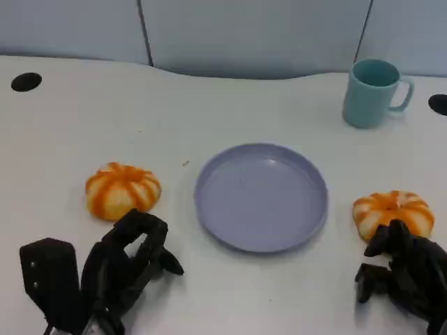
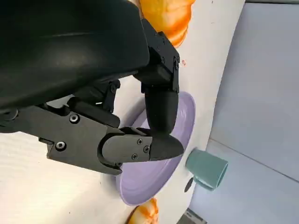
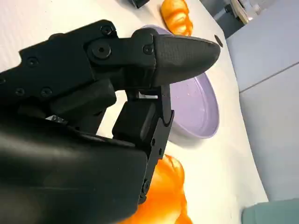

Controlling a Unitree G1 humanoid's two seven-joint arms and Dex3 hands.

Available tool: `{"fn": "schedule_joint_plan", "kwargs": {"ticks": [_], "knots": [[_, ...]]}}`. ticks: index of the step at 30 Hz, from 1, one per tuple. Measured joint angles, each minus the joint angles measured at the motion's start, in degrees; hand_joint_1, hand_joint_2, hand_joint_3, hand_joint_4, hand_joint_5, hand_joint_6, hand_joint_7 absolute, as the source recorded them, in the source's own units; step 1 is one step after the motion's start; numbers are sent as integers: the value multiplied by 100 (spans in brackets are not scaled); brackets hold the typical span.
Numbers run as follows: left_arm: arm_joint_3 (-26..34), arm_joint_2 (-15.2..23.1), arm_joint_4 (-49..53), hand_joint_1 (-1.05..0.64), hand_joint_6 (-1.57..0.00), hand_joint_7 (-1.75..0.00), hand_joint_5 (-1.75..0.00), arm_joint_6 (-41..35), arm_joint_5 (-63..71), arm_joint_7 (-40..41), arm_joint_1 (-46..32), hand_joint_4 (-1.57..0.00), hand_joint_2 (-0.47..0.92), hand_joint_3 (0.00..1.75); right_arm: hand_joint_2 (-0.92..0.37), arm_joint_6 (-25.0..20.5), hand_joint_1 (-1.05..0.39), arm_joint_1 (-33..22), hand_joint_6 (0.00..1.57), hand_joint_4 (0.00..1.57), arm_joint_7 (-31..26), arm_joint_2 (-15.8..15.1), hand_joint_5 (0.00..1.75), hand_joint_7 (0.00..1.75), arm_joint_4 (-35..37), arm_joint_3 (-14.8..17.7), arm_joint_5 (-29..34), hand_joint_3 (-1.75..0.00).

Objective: Grasp the bread from the table and place it into the plate.

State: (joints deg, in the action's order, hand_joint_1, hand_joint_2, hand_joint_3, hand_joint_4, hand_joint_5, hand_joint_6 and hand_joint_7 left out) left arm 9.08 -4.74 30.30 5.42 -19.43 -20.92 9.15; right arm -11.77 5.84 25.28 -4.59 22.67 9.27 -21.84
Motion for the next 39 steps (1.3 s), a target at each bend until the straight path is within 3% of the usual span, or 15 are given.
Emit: {"fn": "schedule_joint_plan", "kwargs": {"ticks": [11,14,19,22,24,27,28,32,37,39], "knots": [[-19,-10,-52,-61,-40,-171,-175,-20,3,1,-31,-67,92,42,-92,77,-45,-62,123,131,83,-1,120,105,-31,-22,-4,-45],[-6,5,-22,-62,-44,-165,-175,76,3,-37,-30,-67,92,43,-92,70,-46,-63,123,132,60,-1,120,105,-44,-58,6,-44],[43,22,130,-67,-43,-144,-170,672,29,-98,-28,-53,92,43,-92,54,-46,-60,123,133,1,4,119,105,-67,-98,11,-42],[28,57,269,-73,-44,-126,-158,1225,157,-156,-20,-49,92,30,-92,55,-46,-61,123,133,-22,9,119,105,-77,-118,11,-41],[4,99,379,-75,-42,-76,-125,1595,277,-222,-14,-39,92,30,-92,54,-46,-63,123,133,-29,21,119,105,-90,-136,11,-41],[-115,249,577,-70,-40,-32,-98,2545,804,-212,0,-25,92,37,-92,66,-46,-77,122,132,-29,33,119,105,-106,-149,12,-41],[-181,350,653,-69,-42,-18,-80,2960,1090,-153,11,-21,92,35,-92,74,-46,-88,122,132,-30,37,119,105,-116,-152,12,-41],[-333,796,755,-65,-40,-2,-41,4169,2527,775,142,-19,92,28,-92,61,-45,-129,121,131,-62,56,119,106,-176,-154,11,-44],[-525,1372,719,-64,-35,0,-30,4661,4309,2304,320,-17,92,25,-92,34,-47,-138,122,131,-65,76,119,107,-201,-153,-11,-42],[-623,1529,611,-69,-23,0,-21,4590,4765,2743,361,-10,92,23,-92,36,-47,-141,121,131,-71,76,119,107,-205,-156,-6,-42]]}}
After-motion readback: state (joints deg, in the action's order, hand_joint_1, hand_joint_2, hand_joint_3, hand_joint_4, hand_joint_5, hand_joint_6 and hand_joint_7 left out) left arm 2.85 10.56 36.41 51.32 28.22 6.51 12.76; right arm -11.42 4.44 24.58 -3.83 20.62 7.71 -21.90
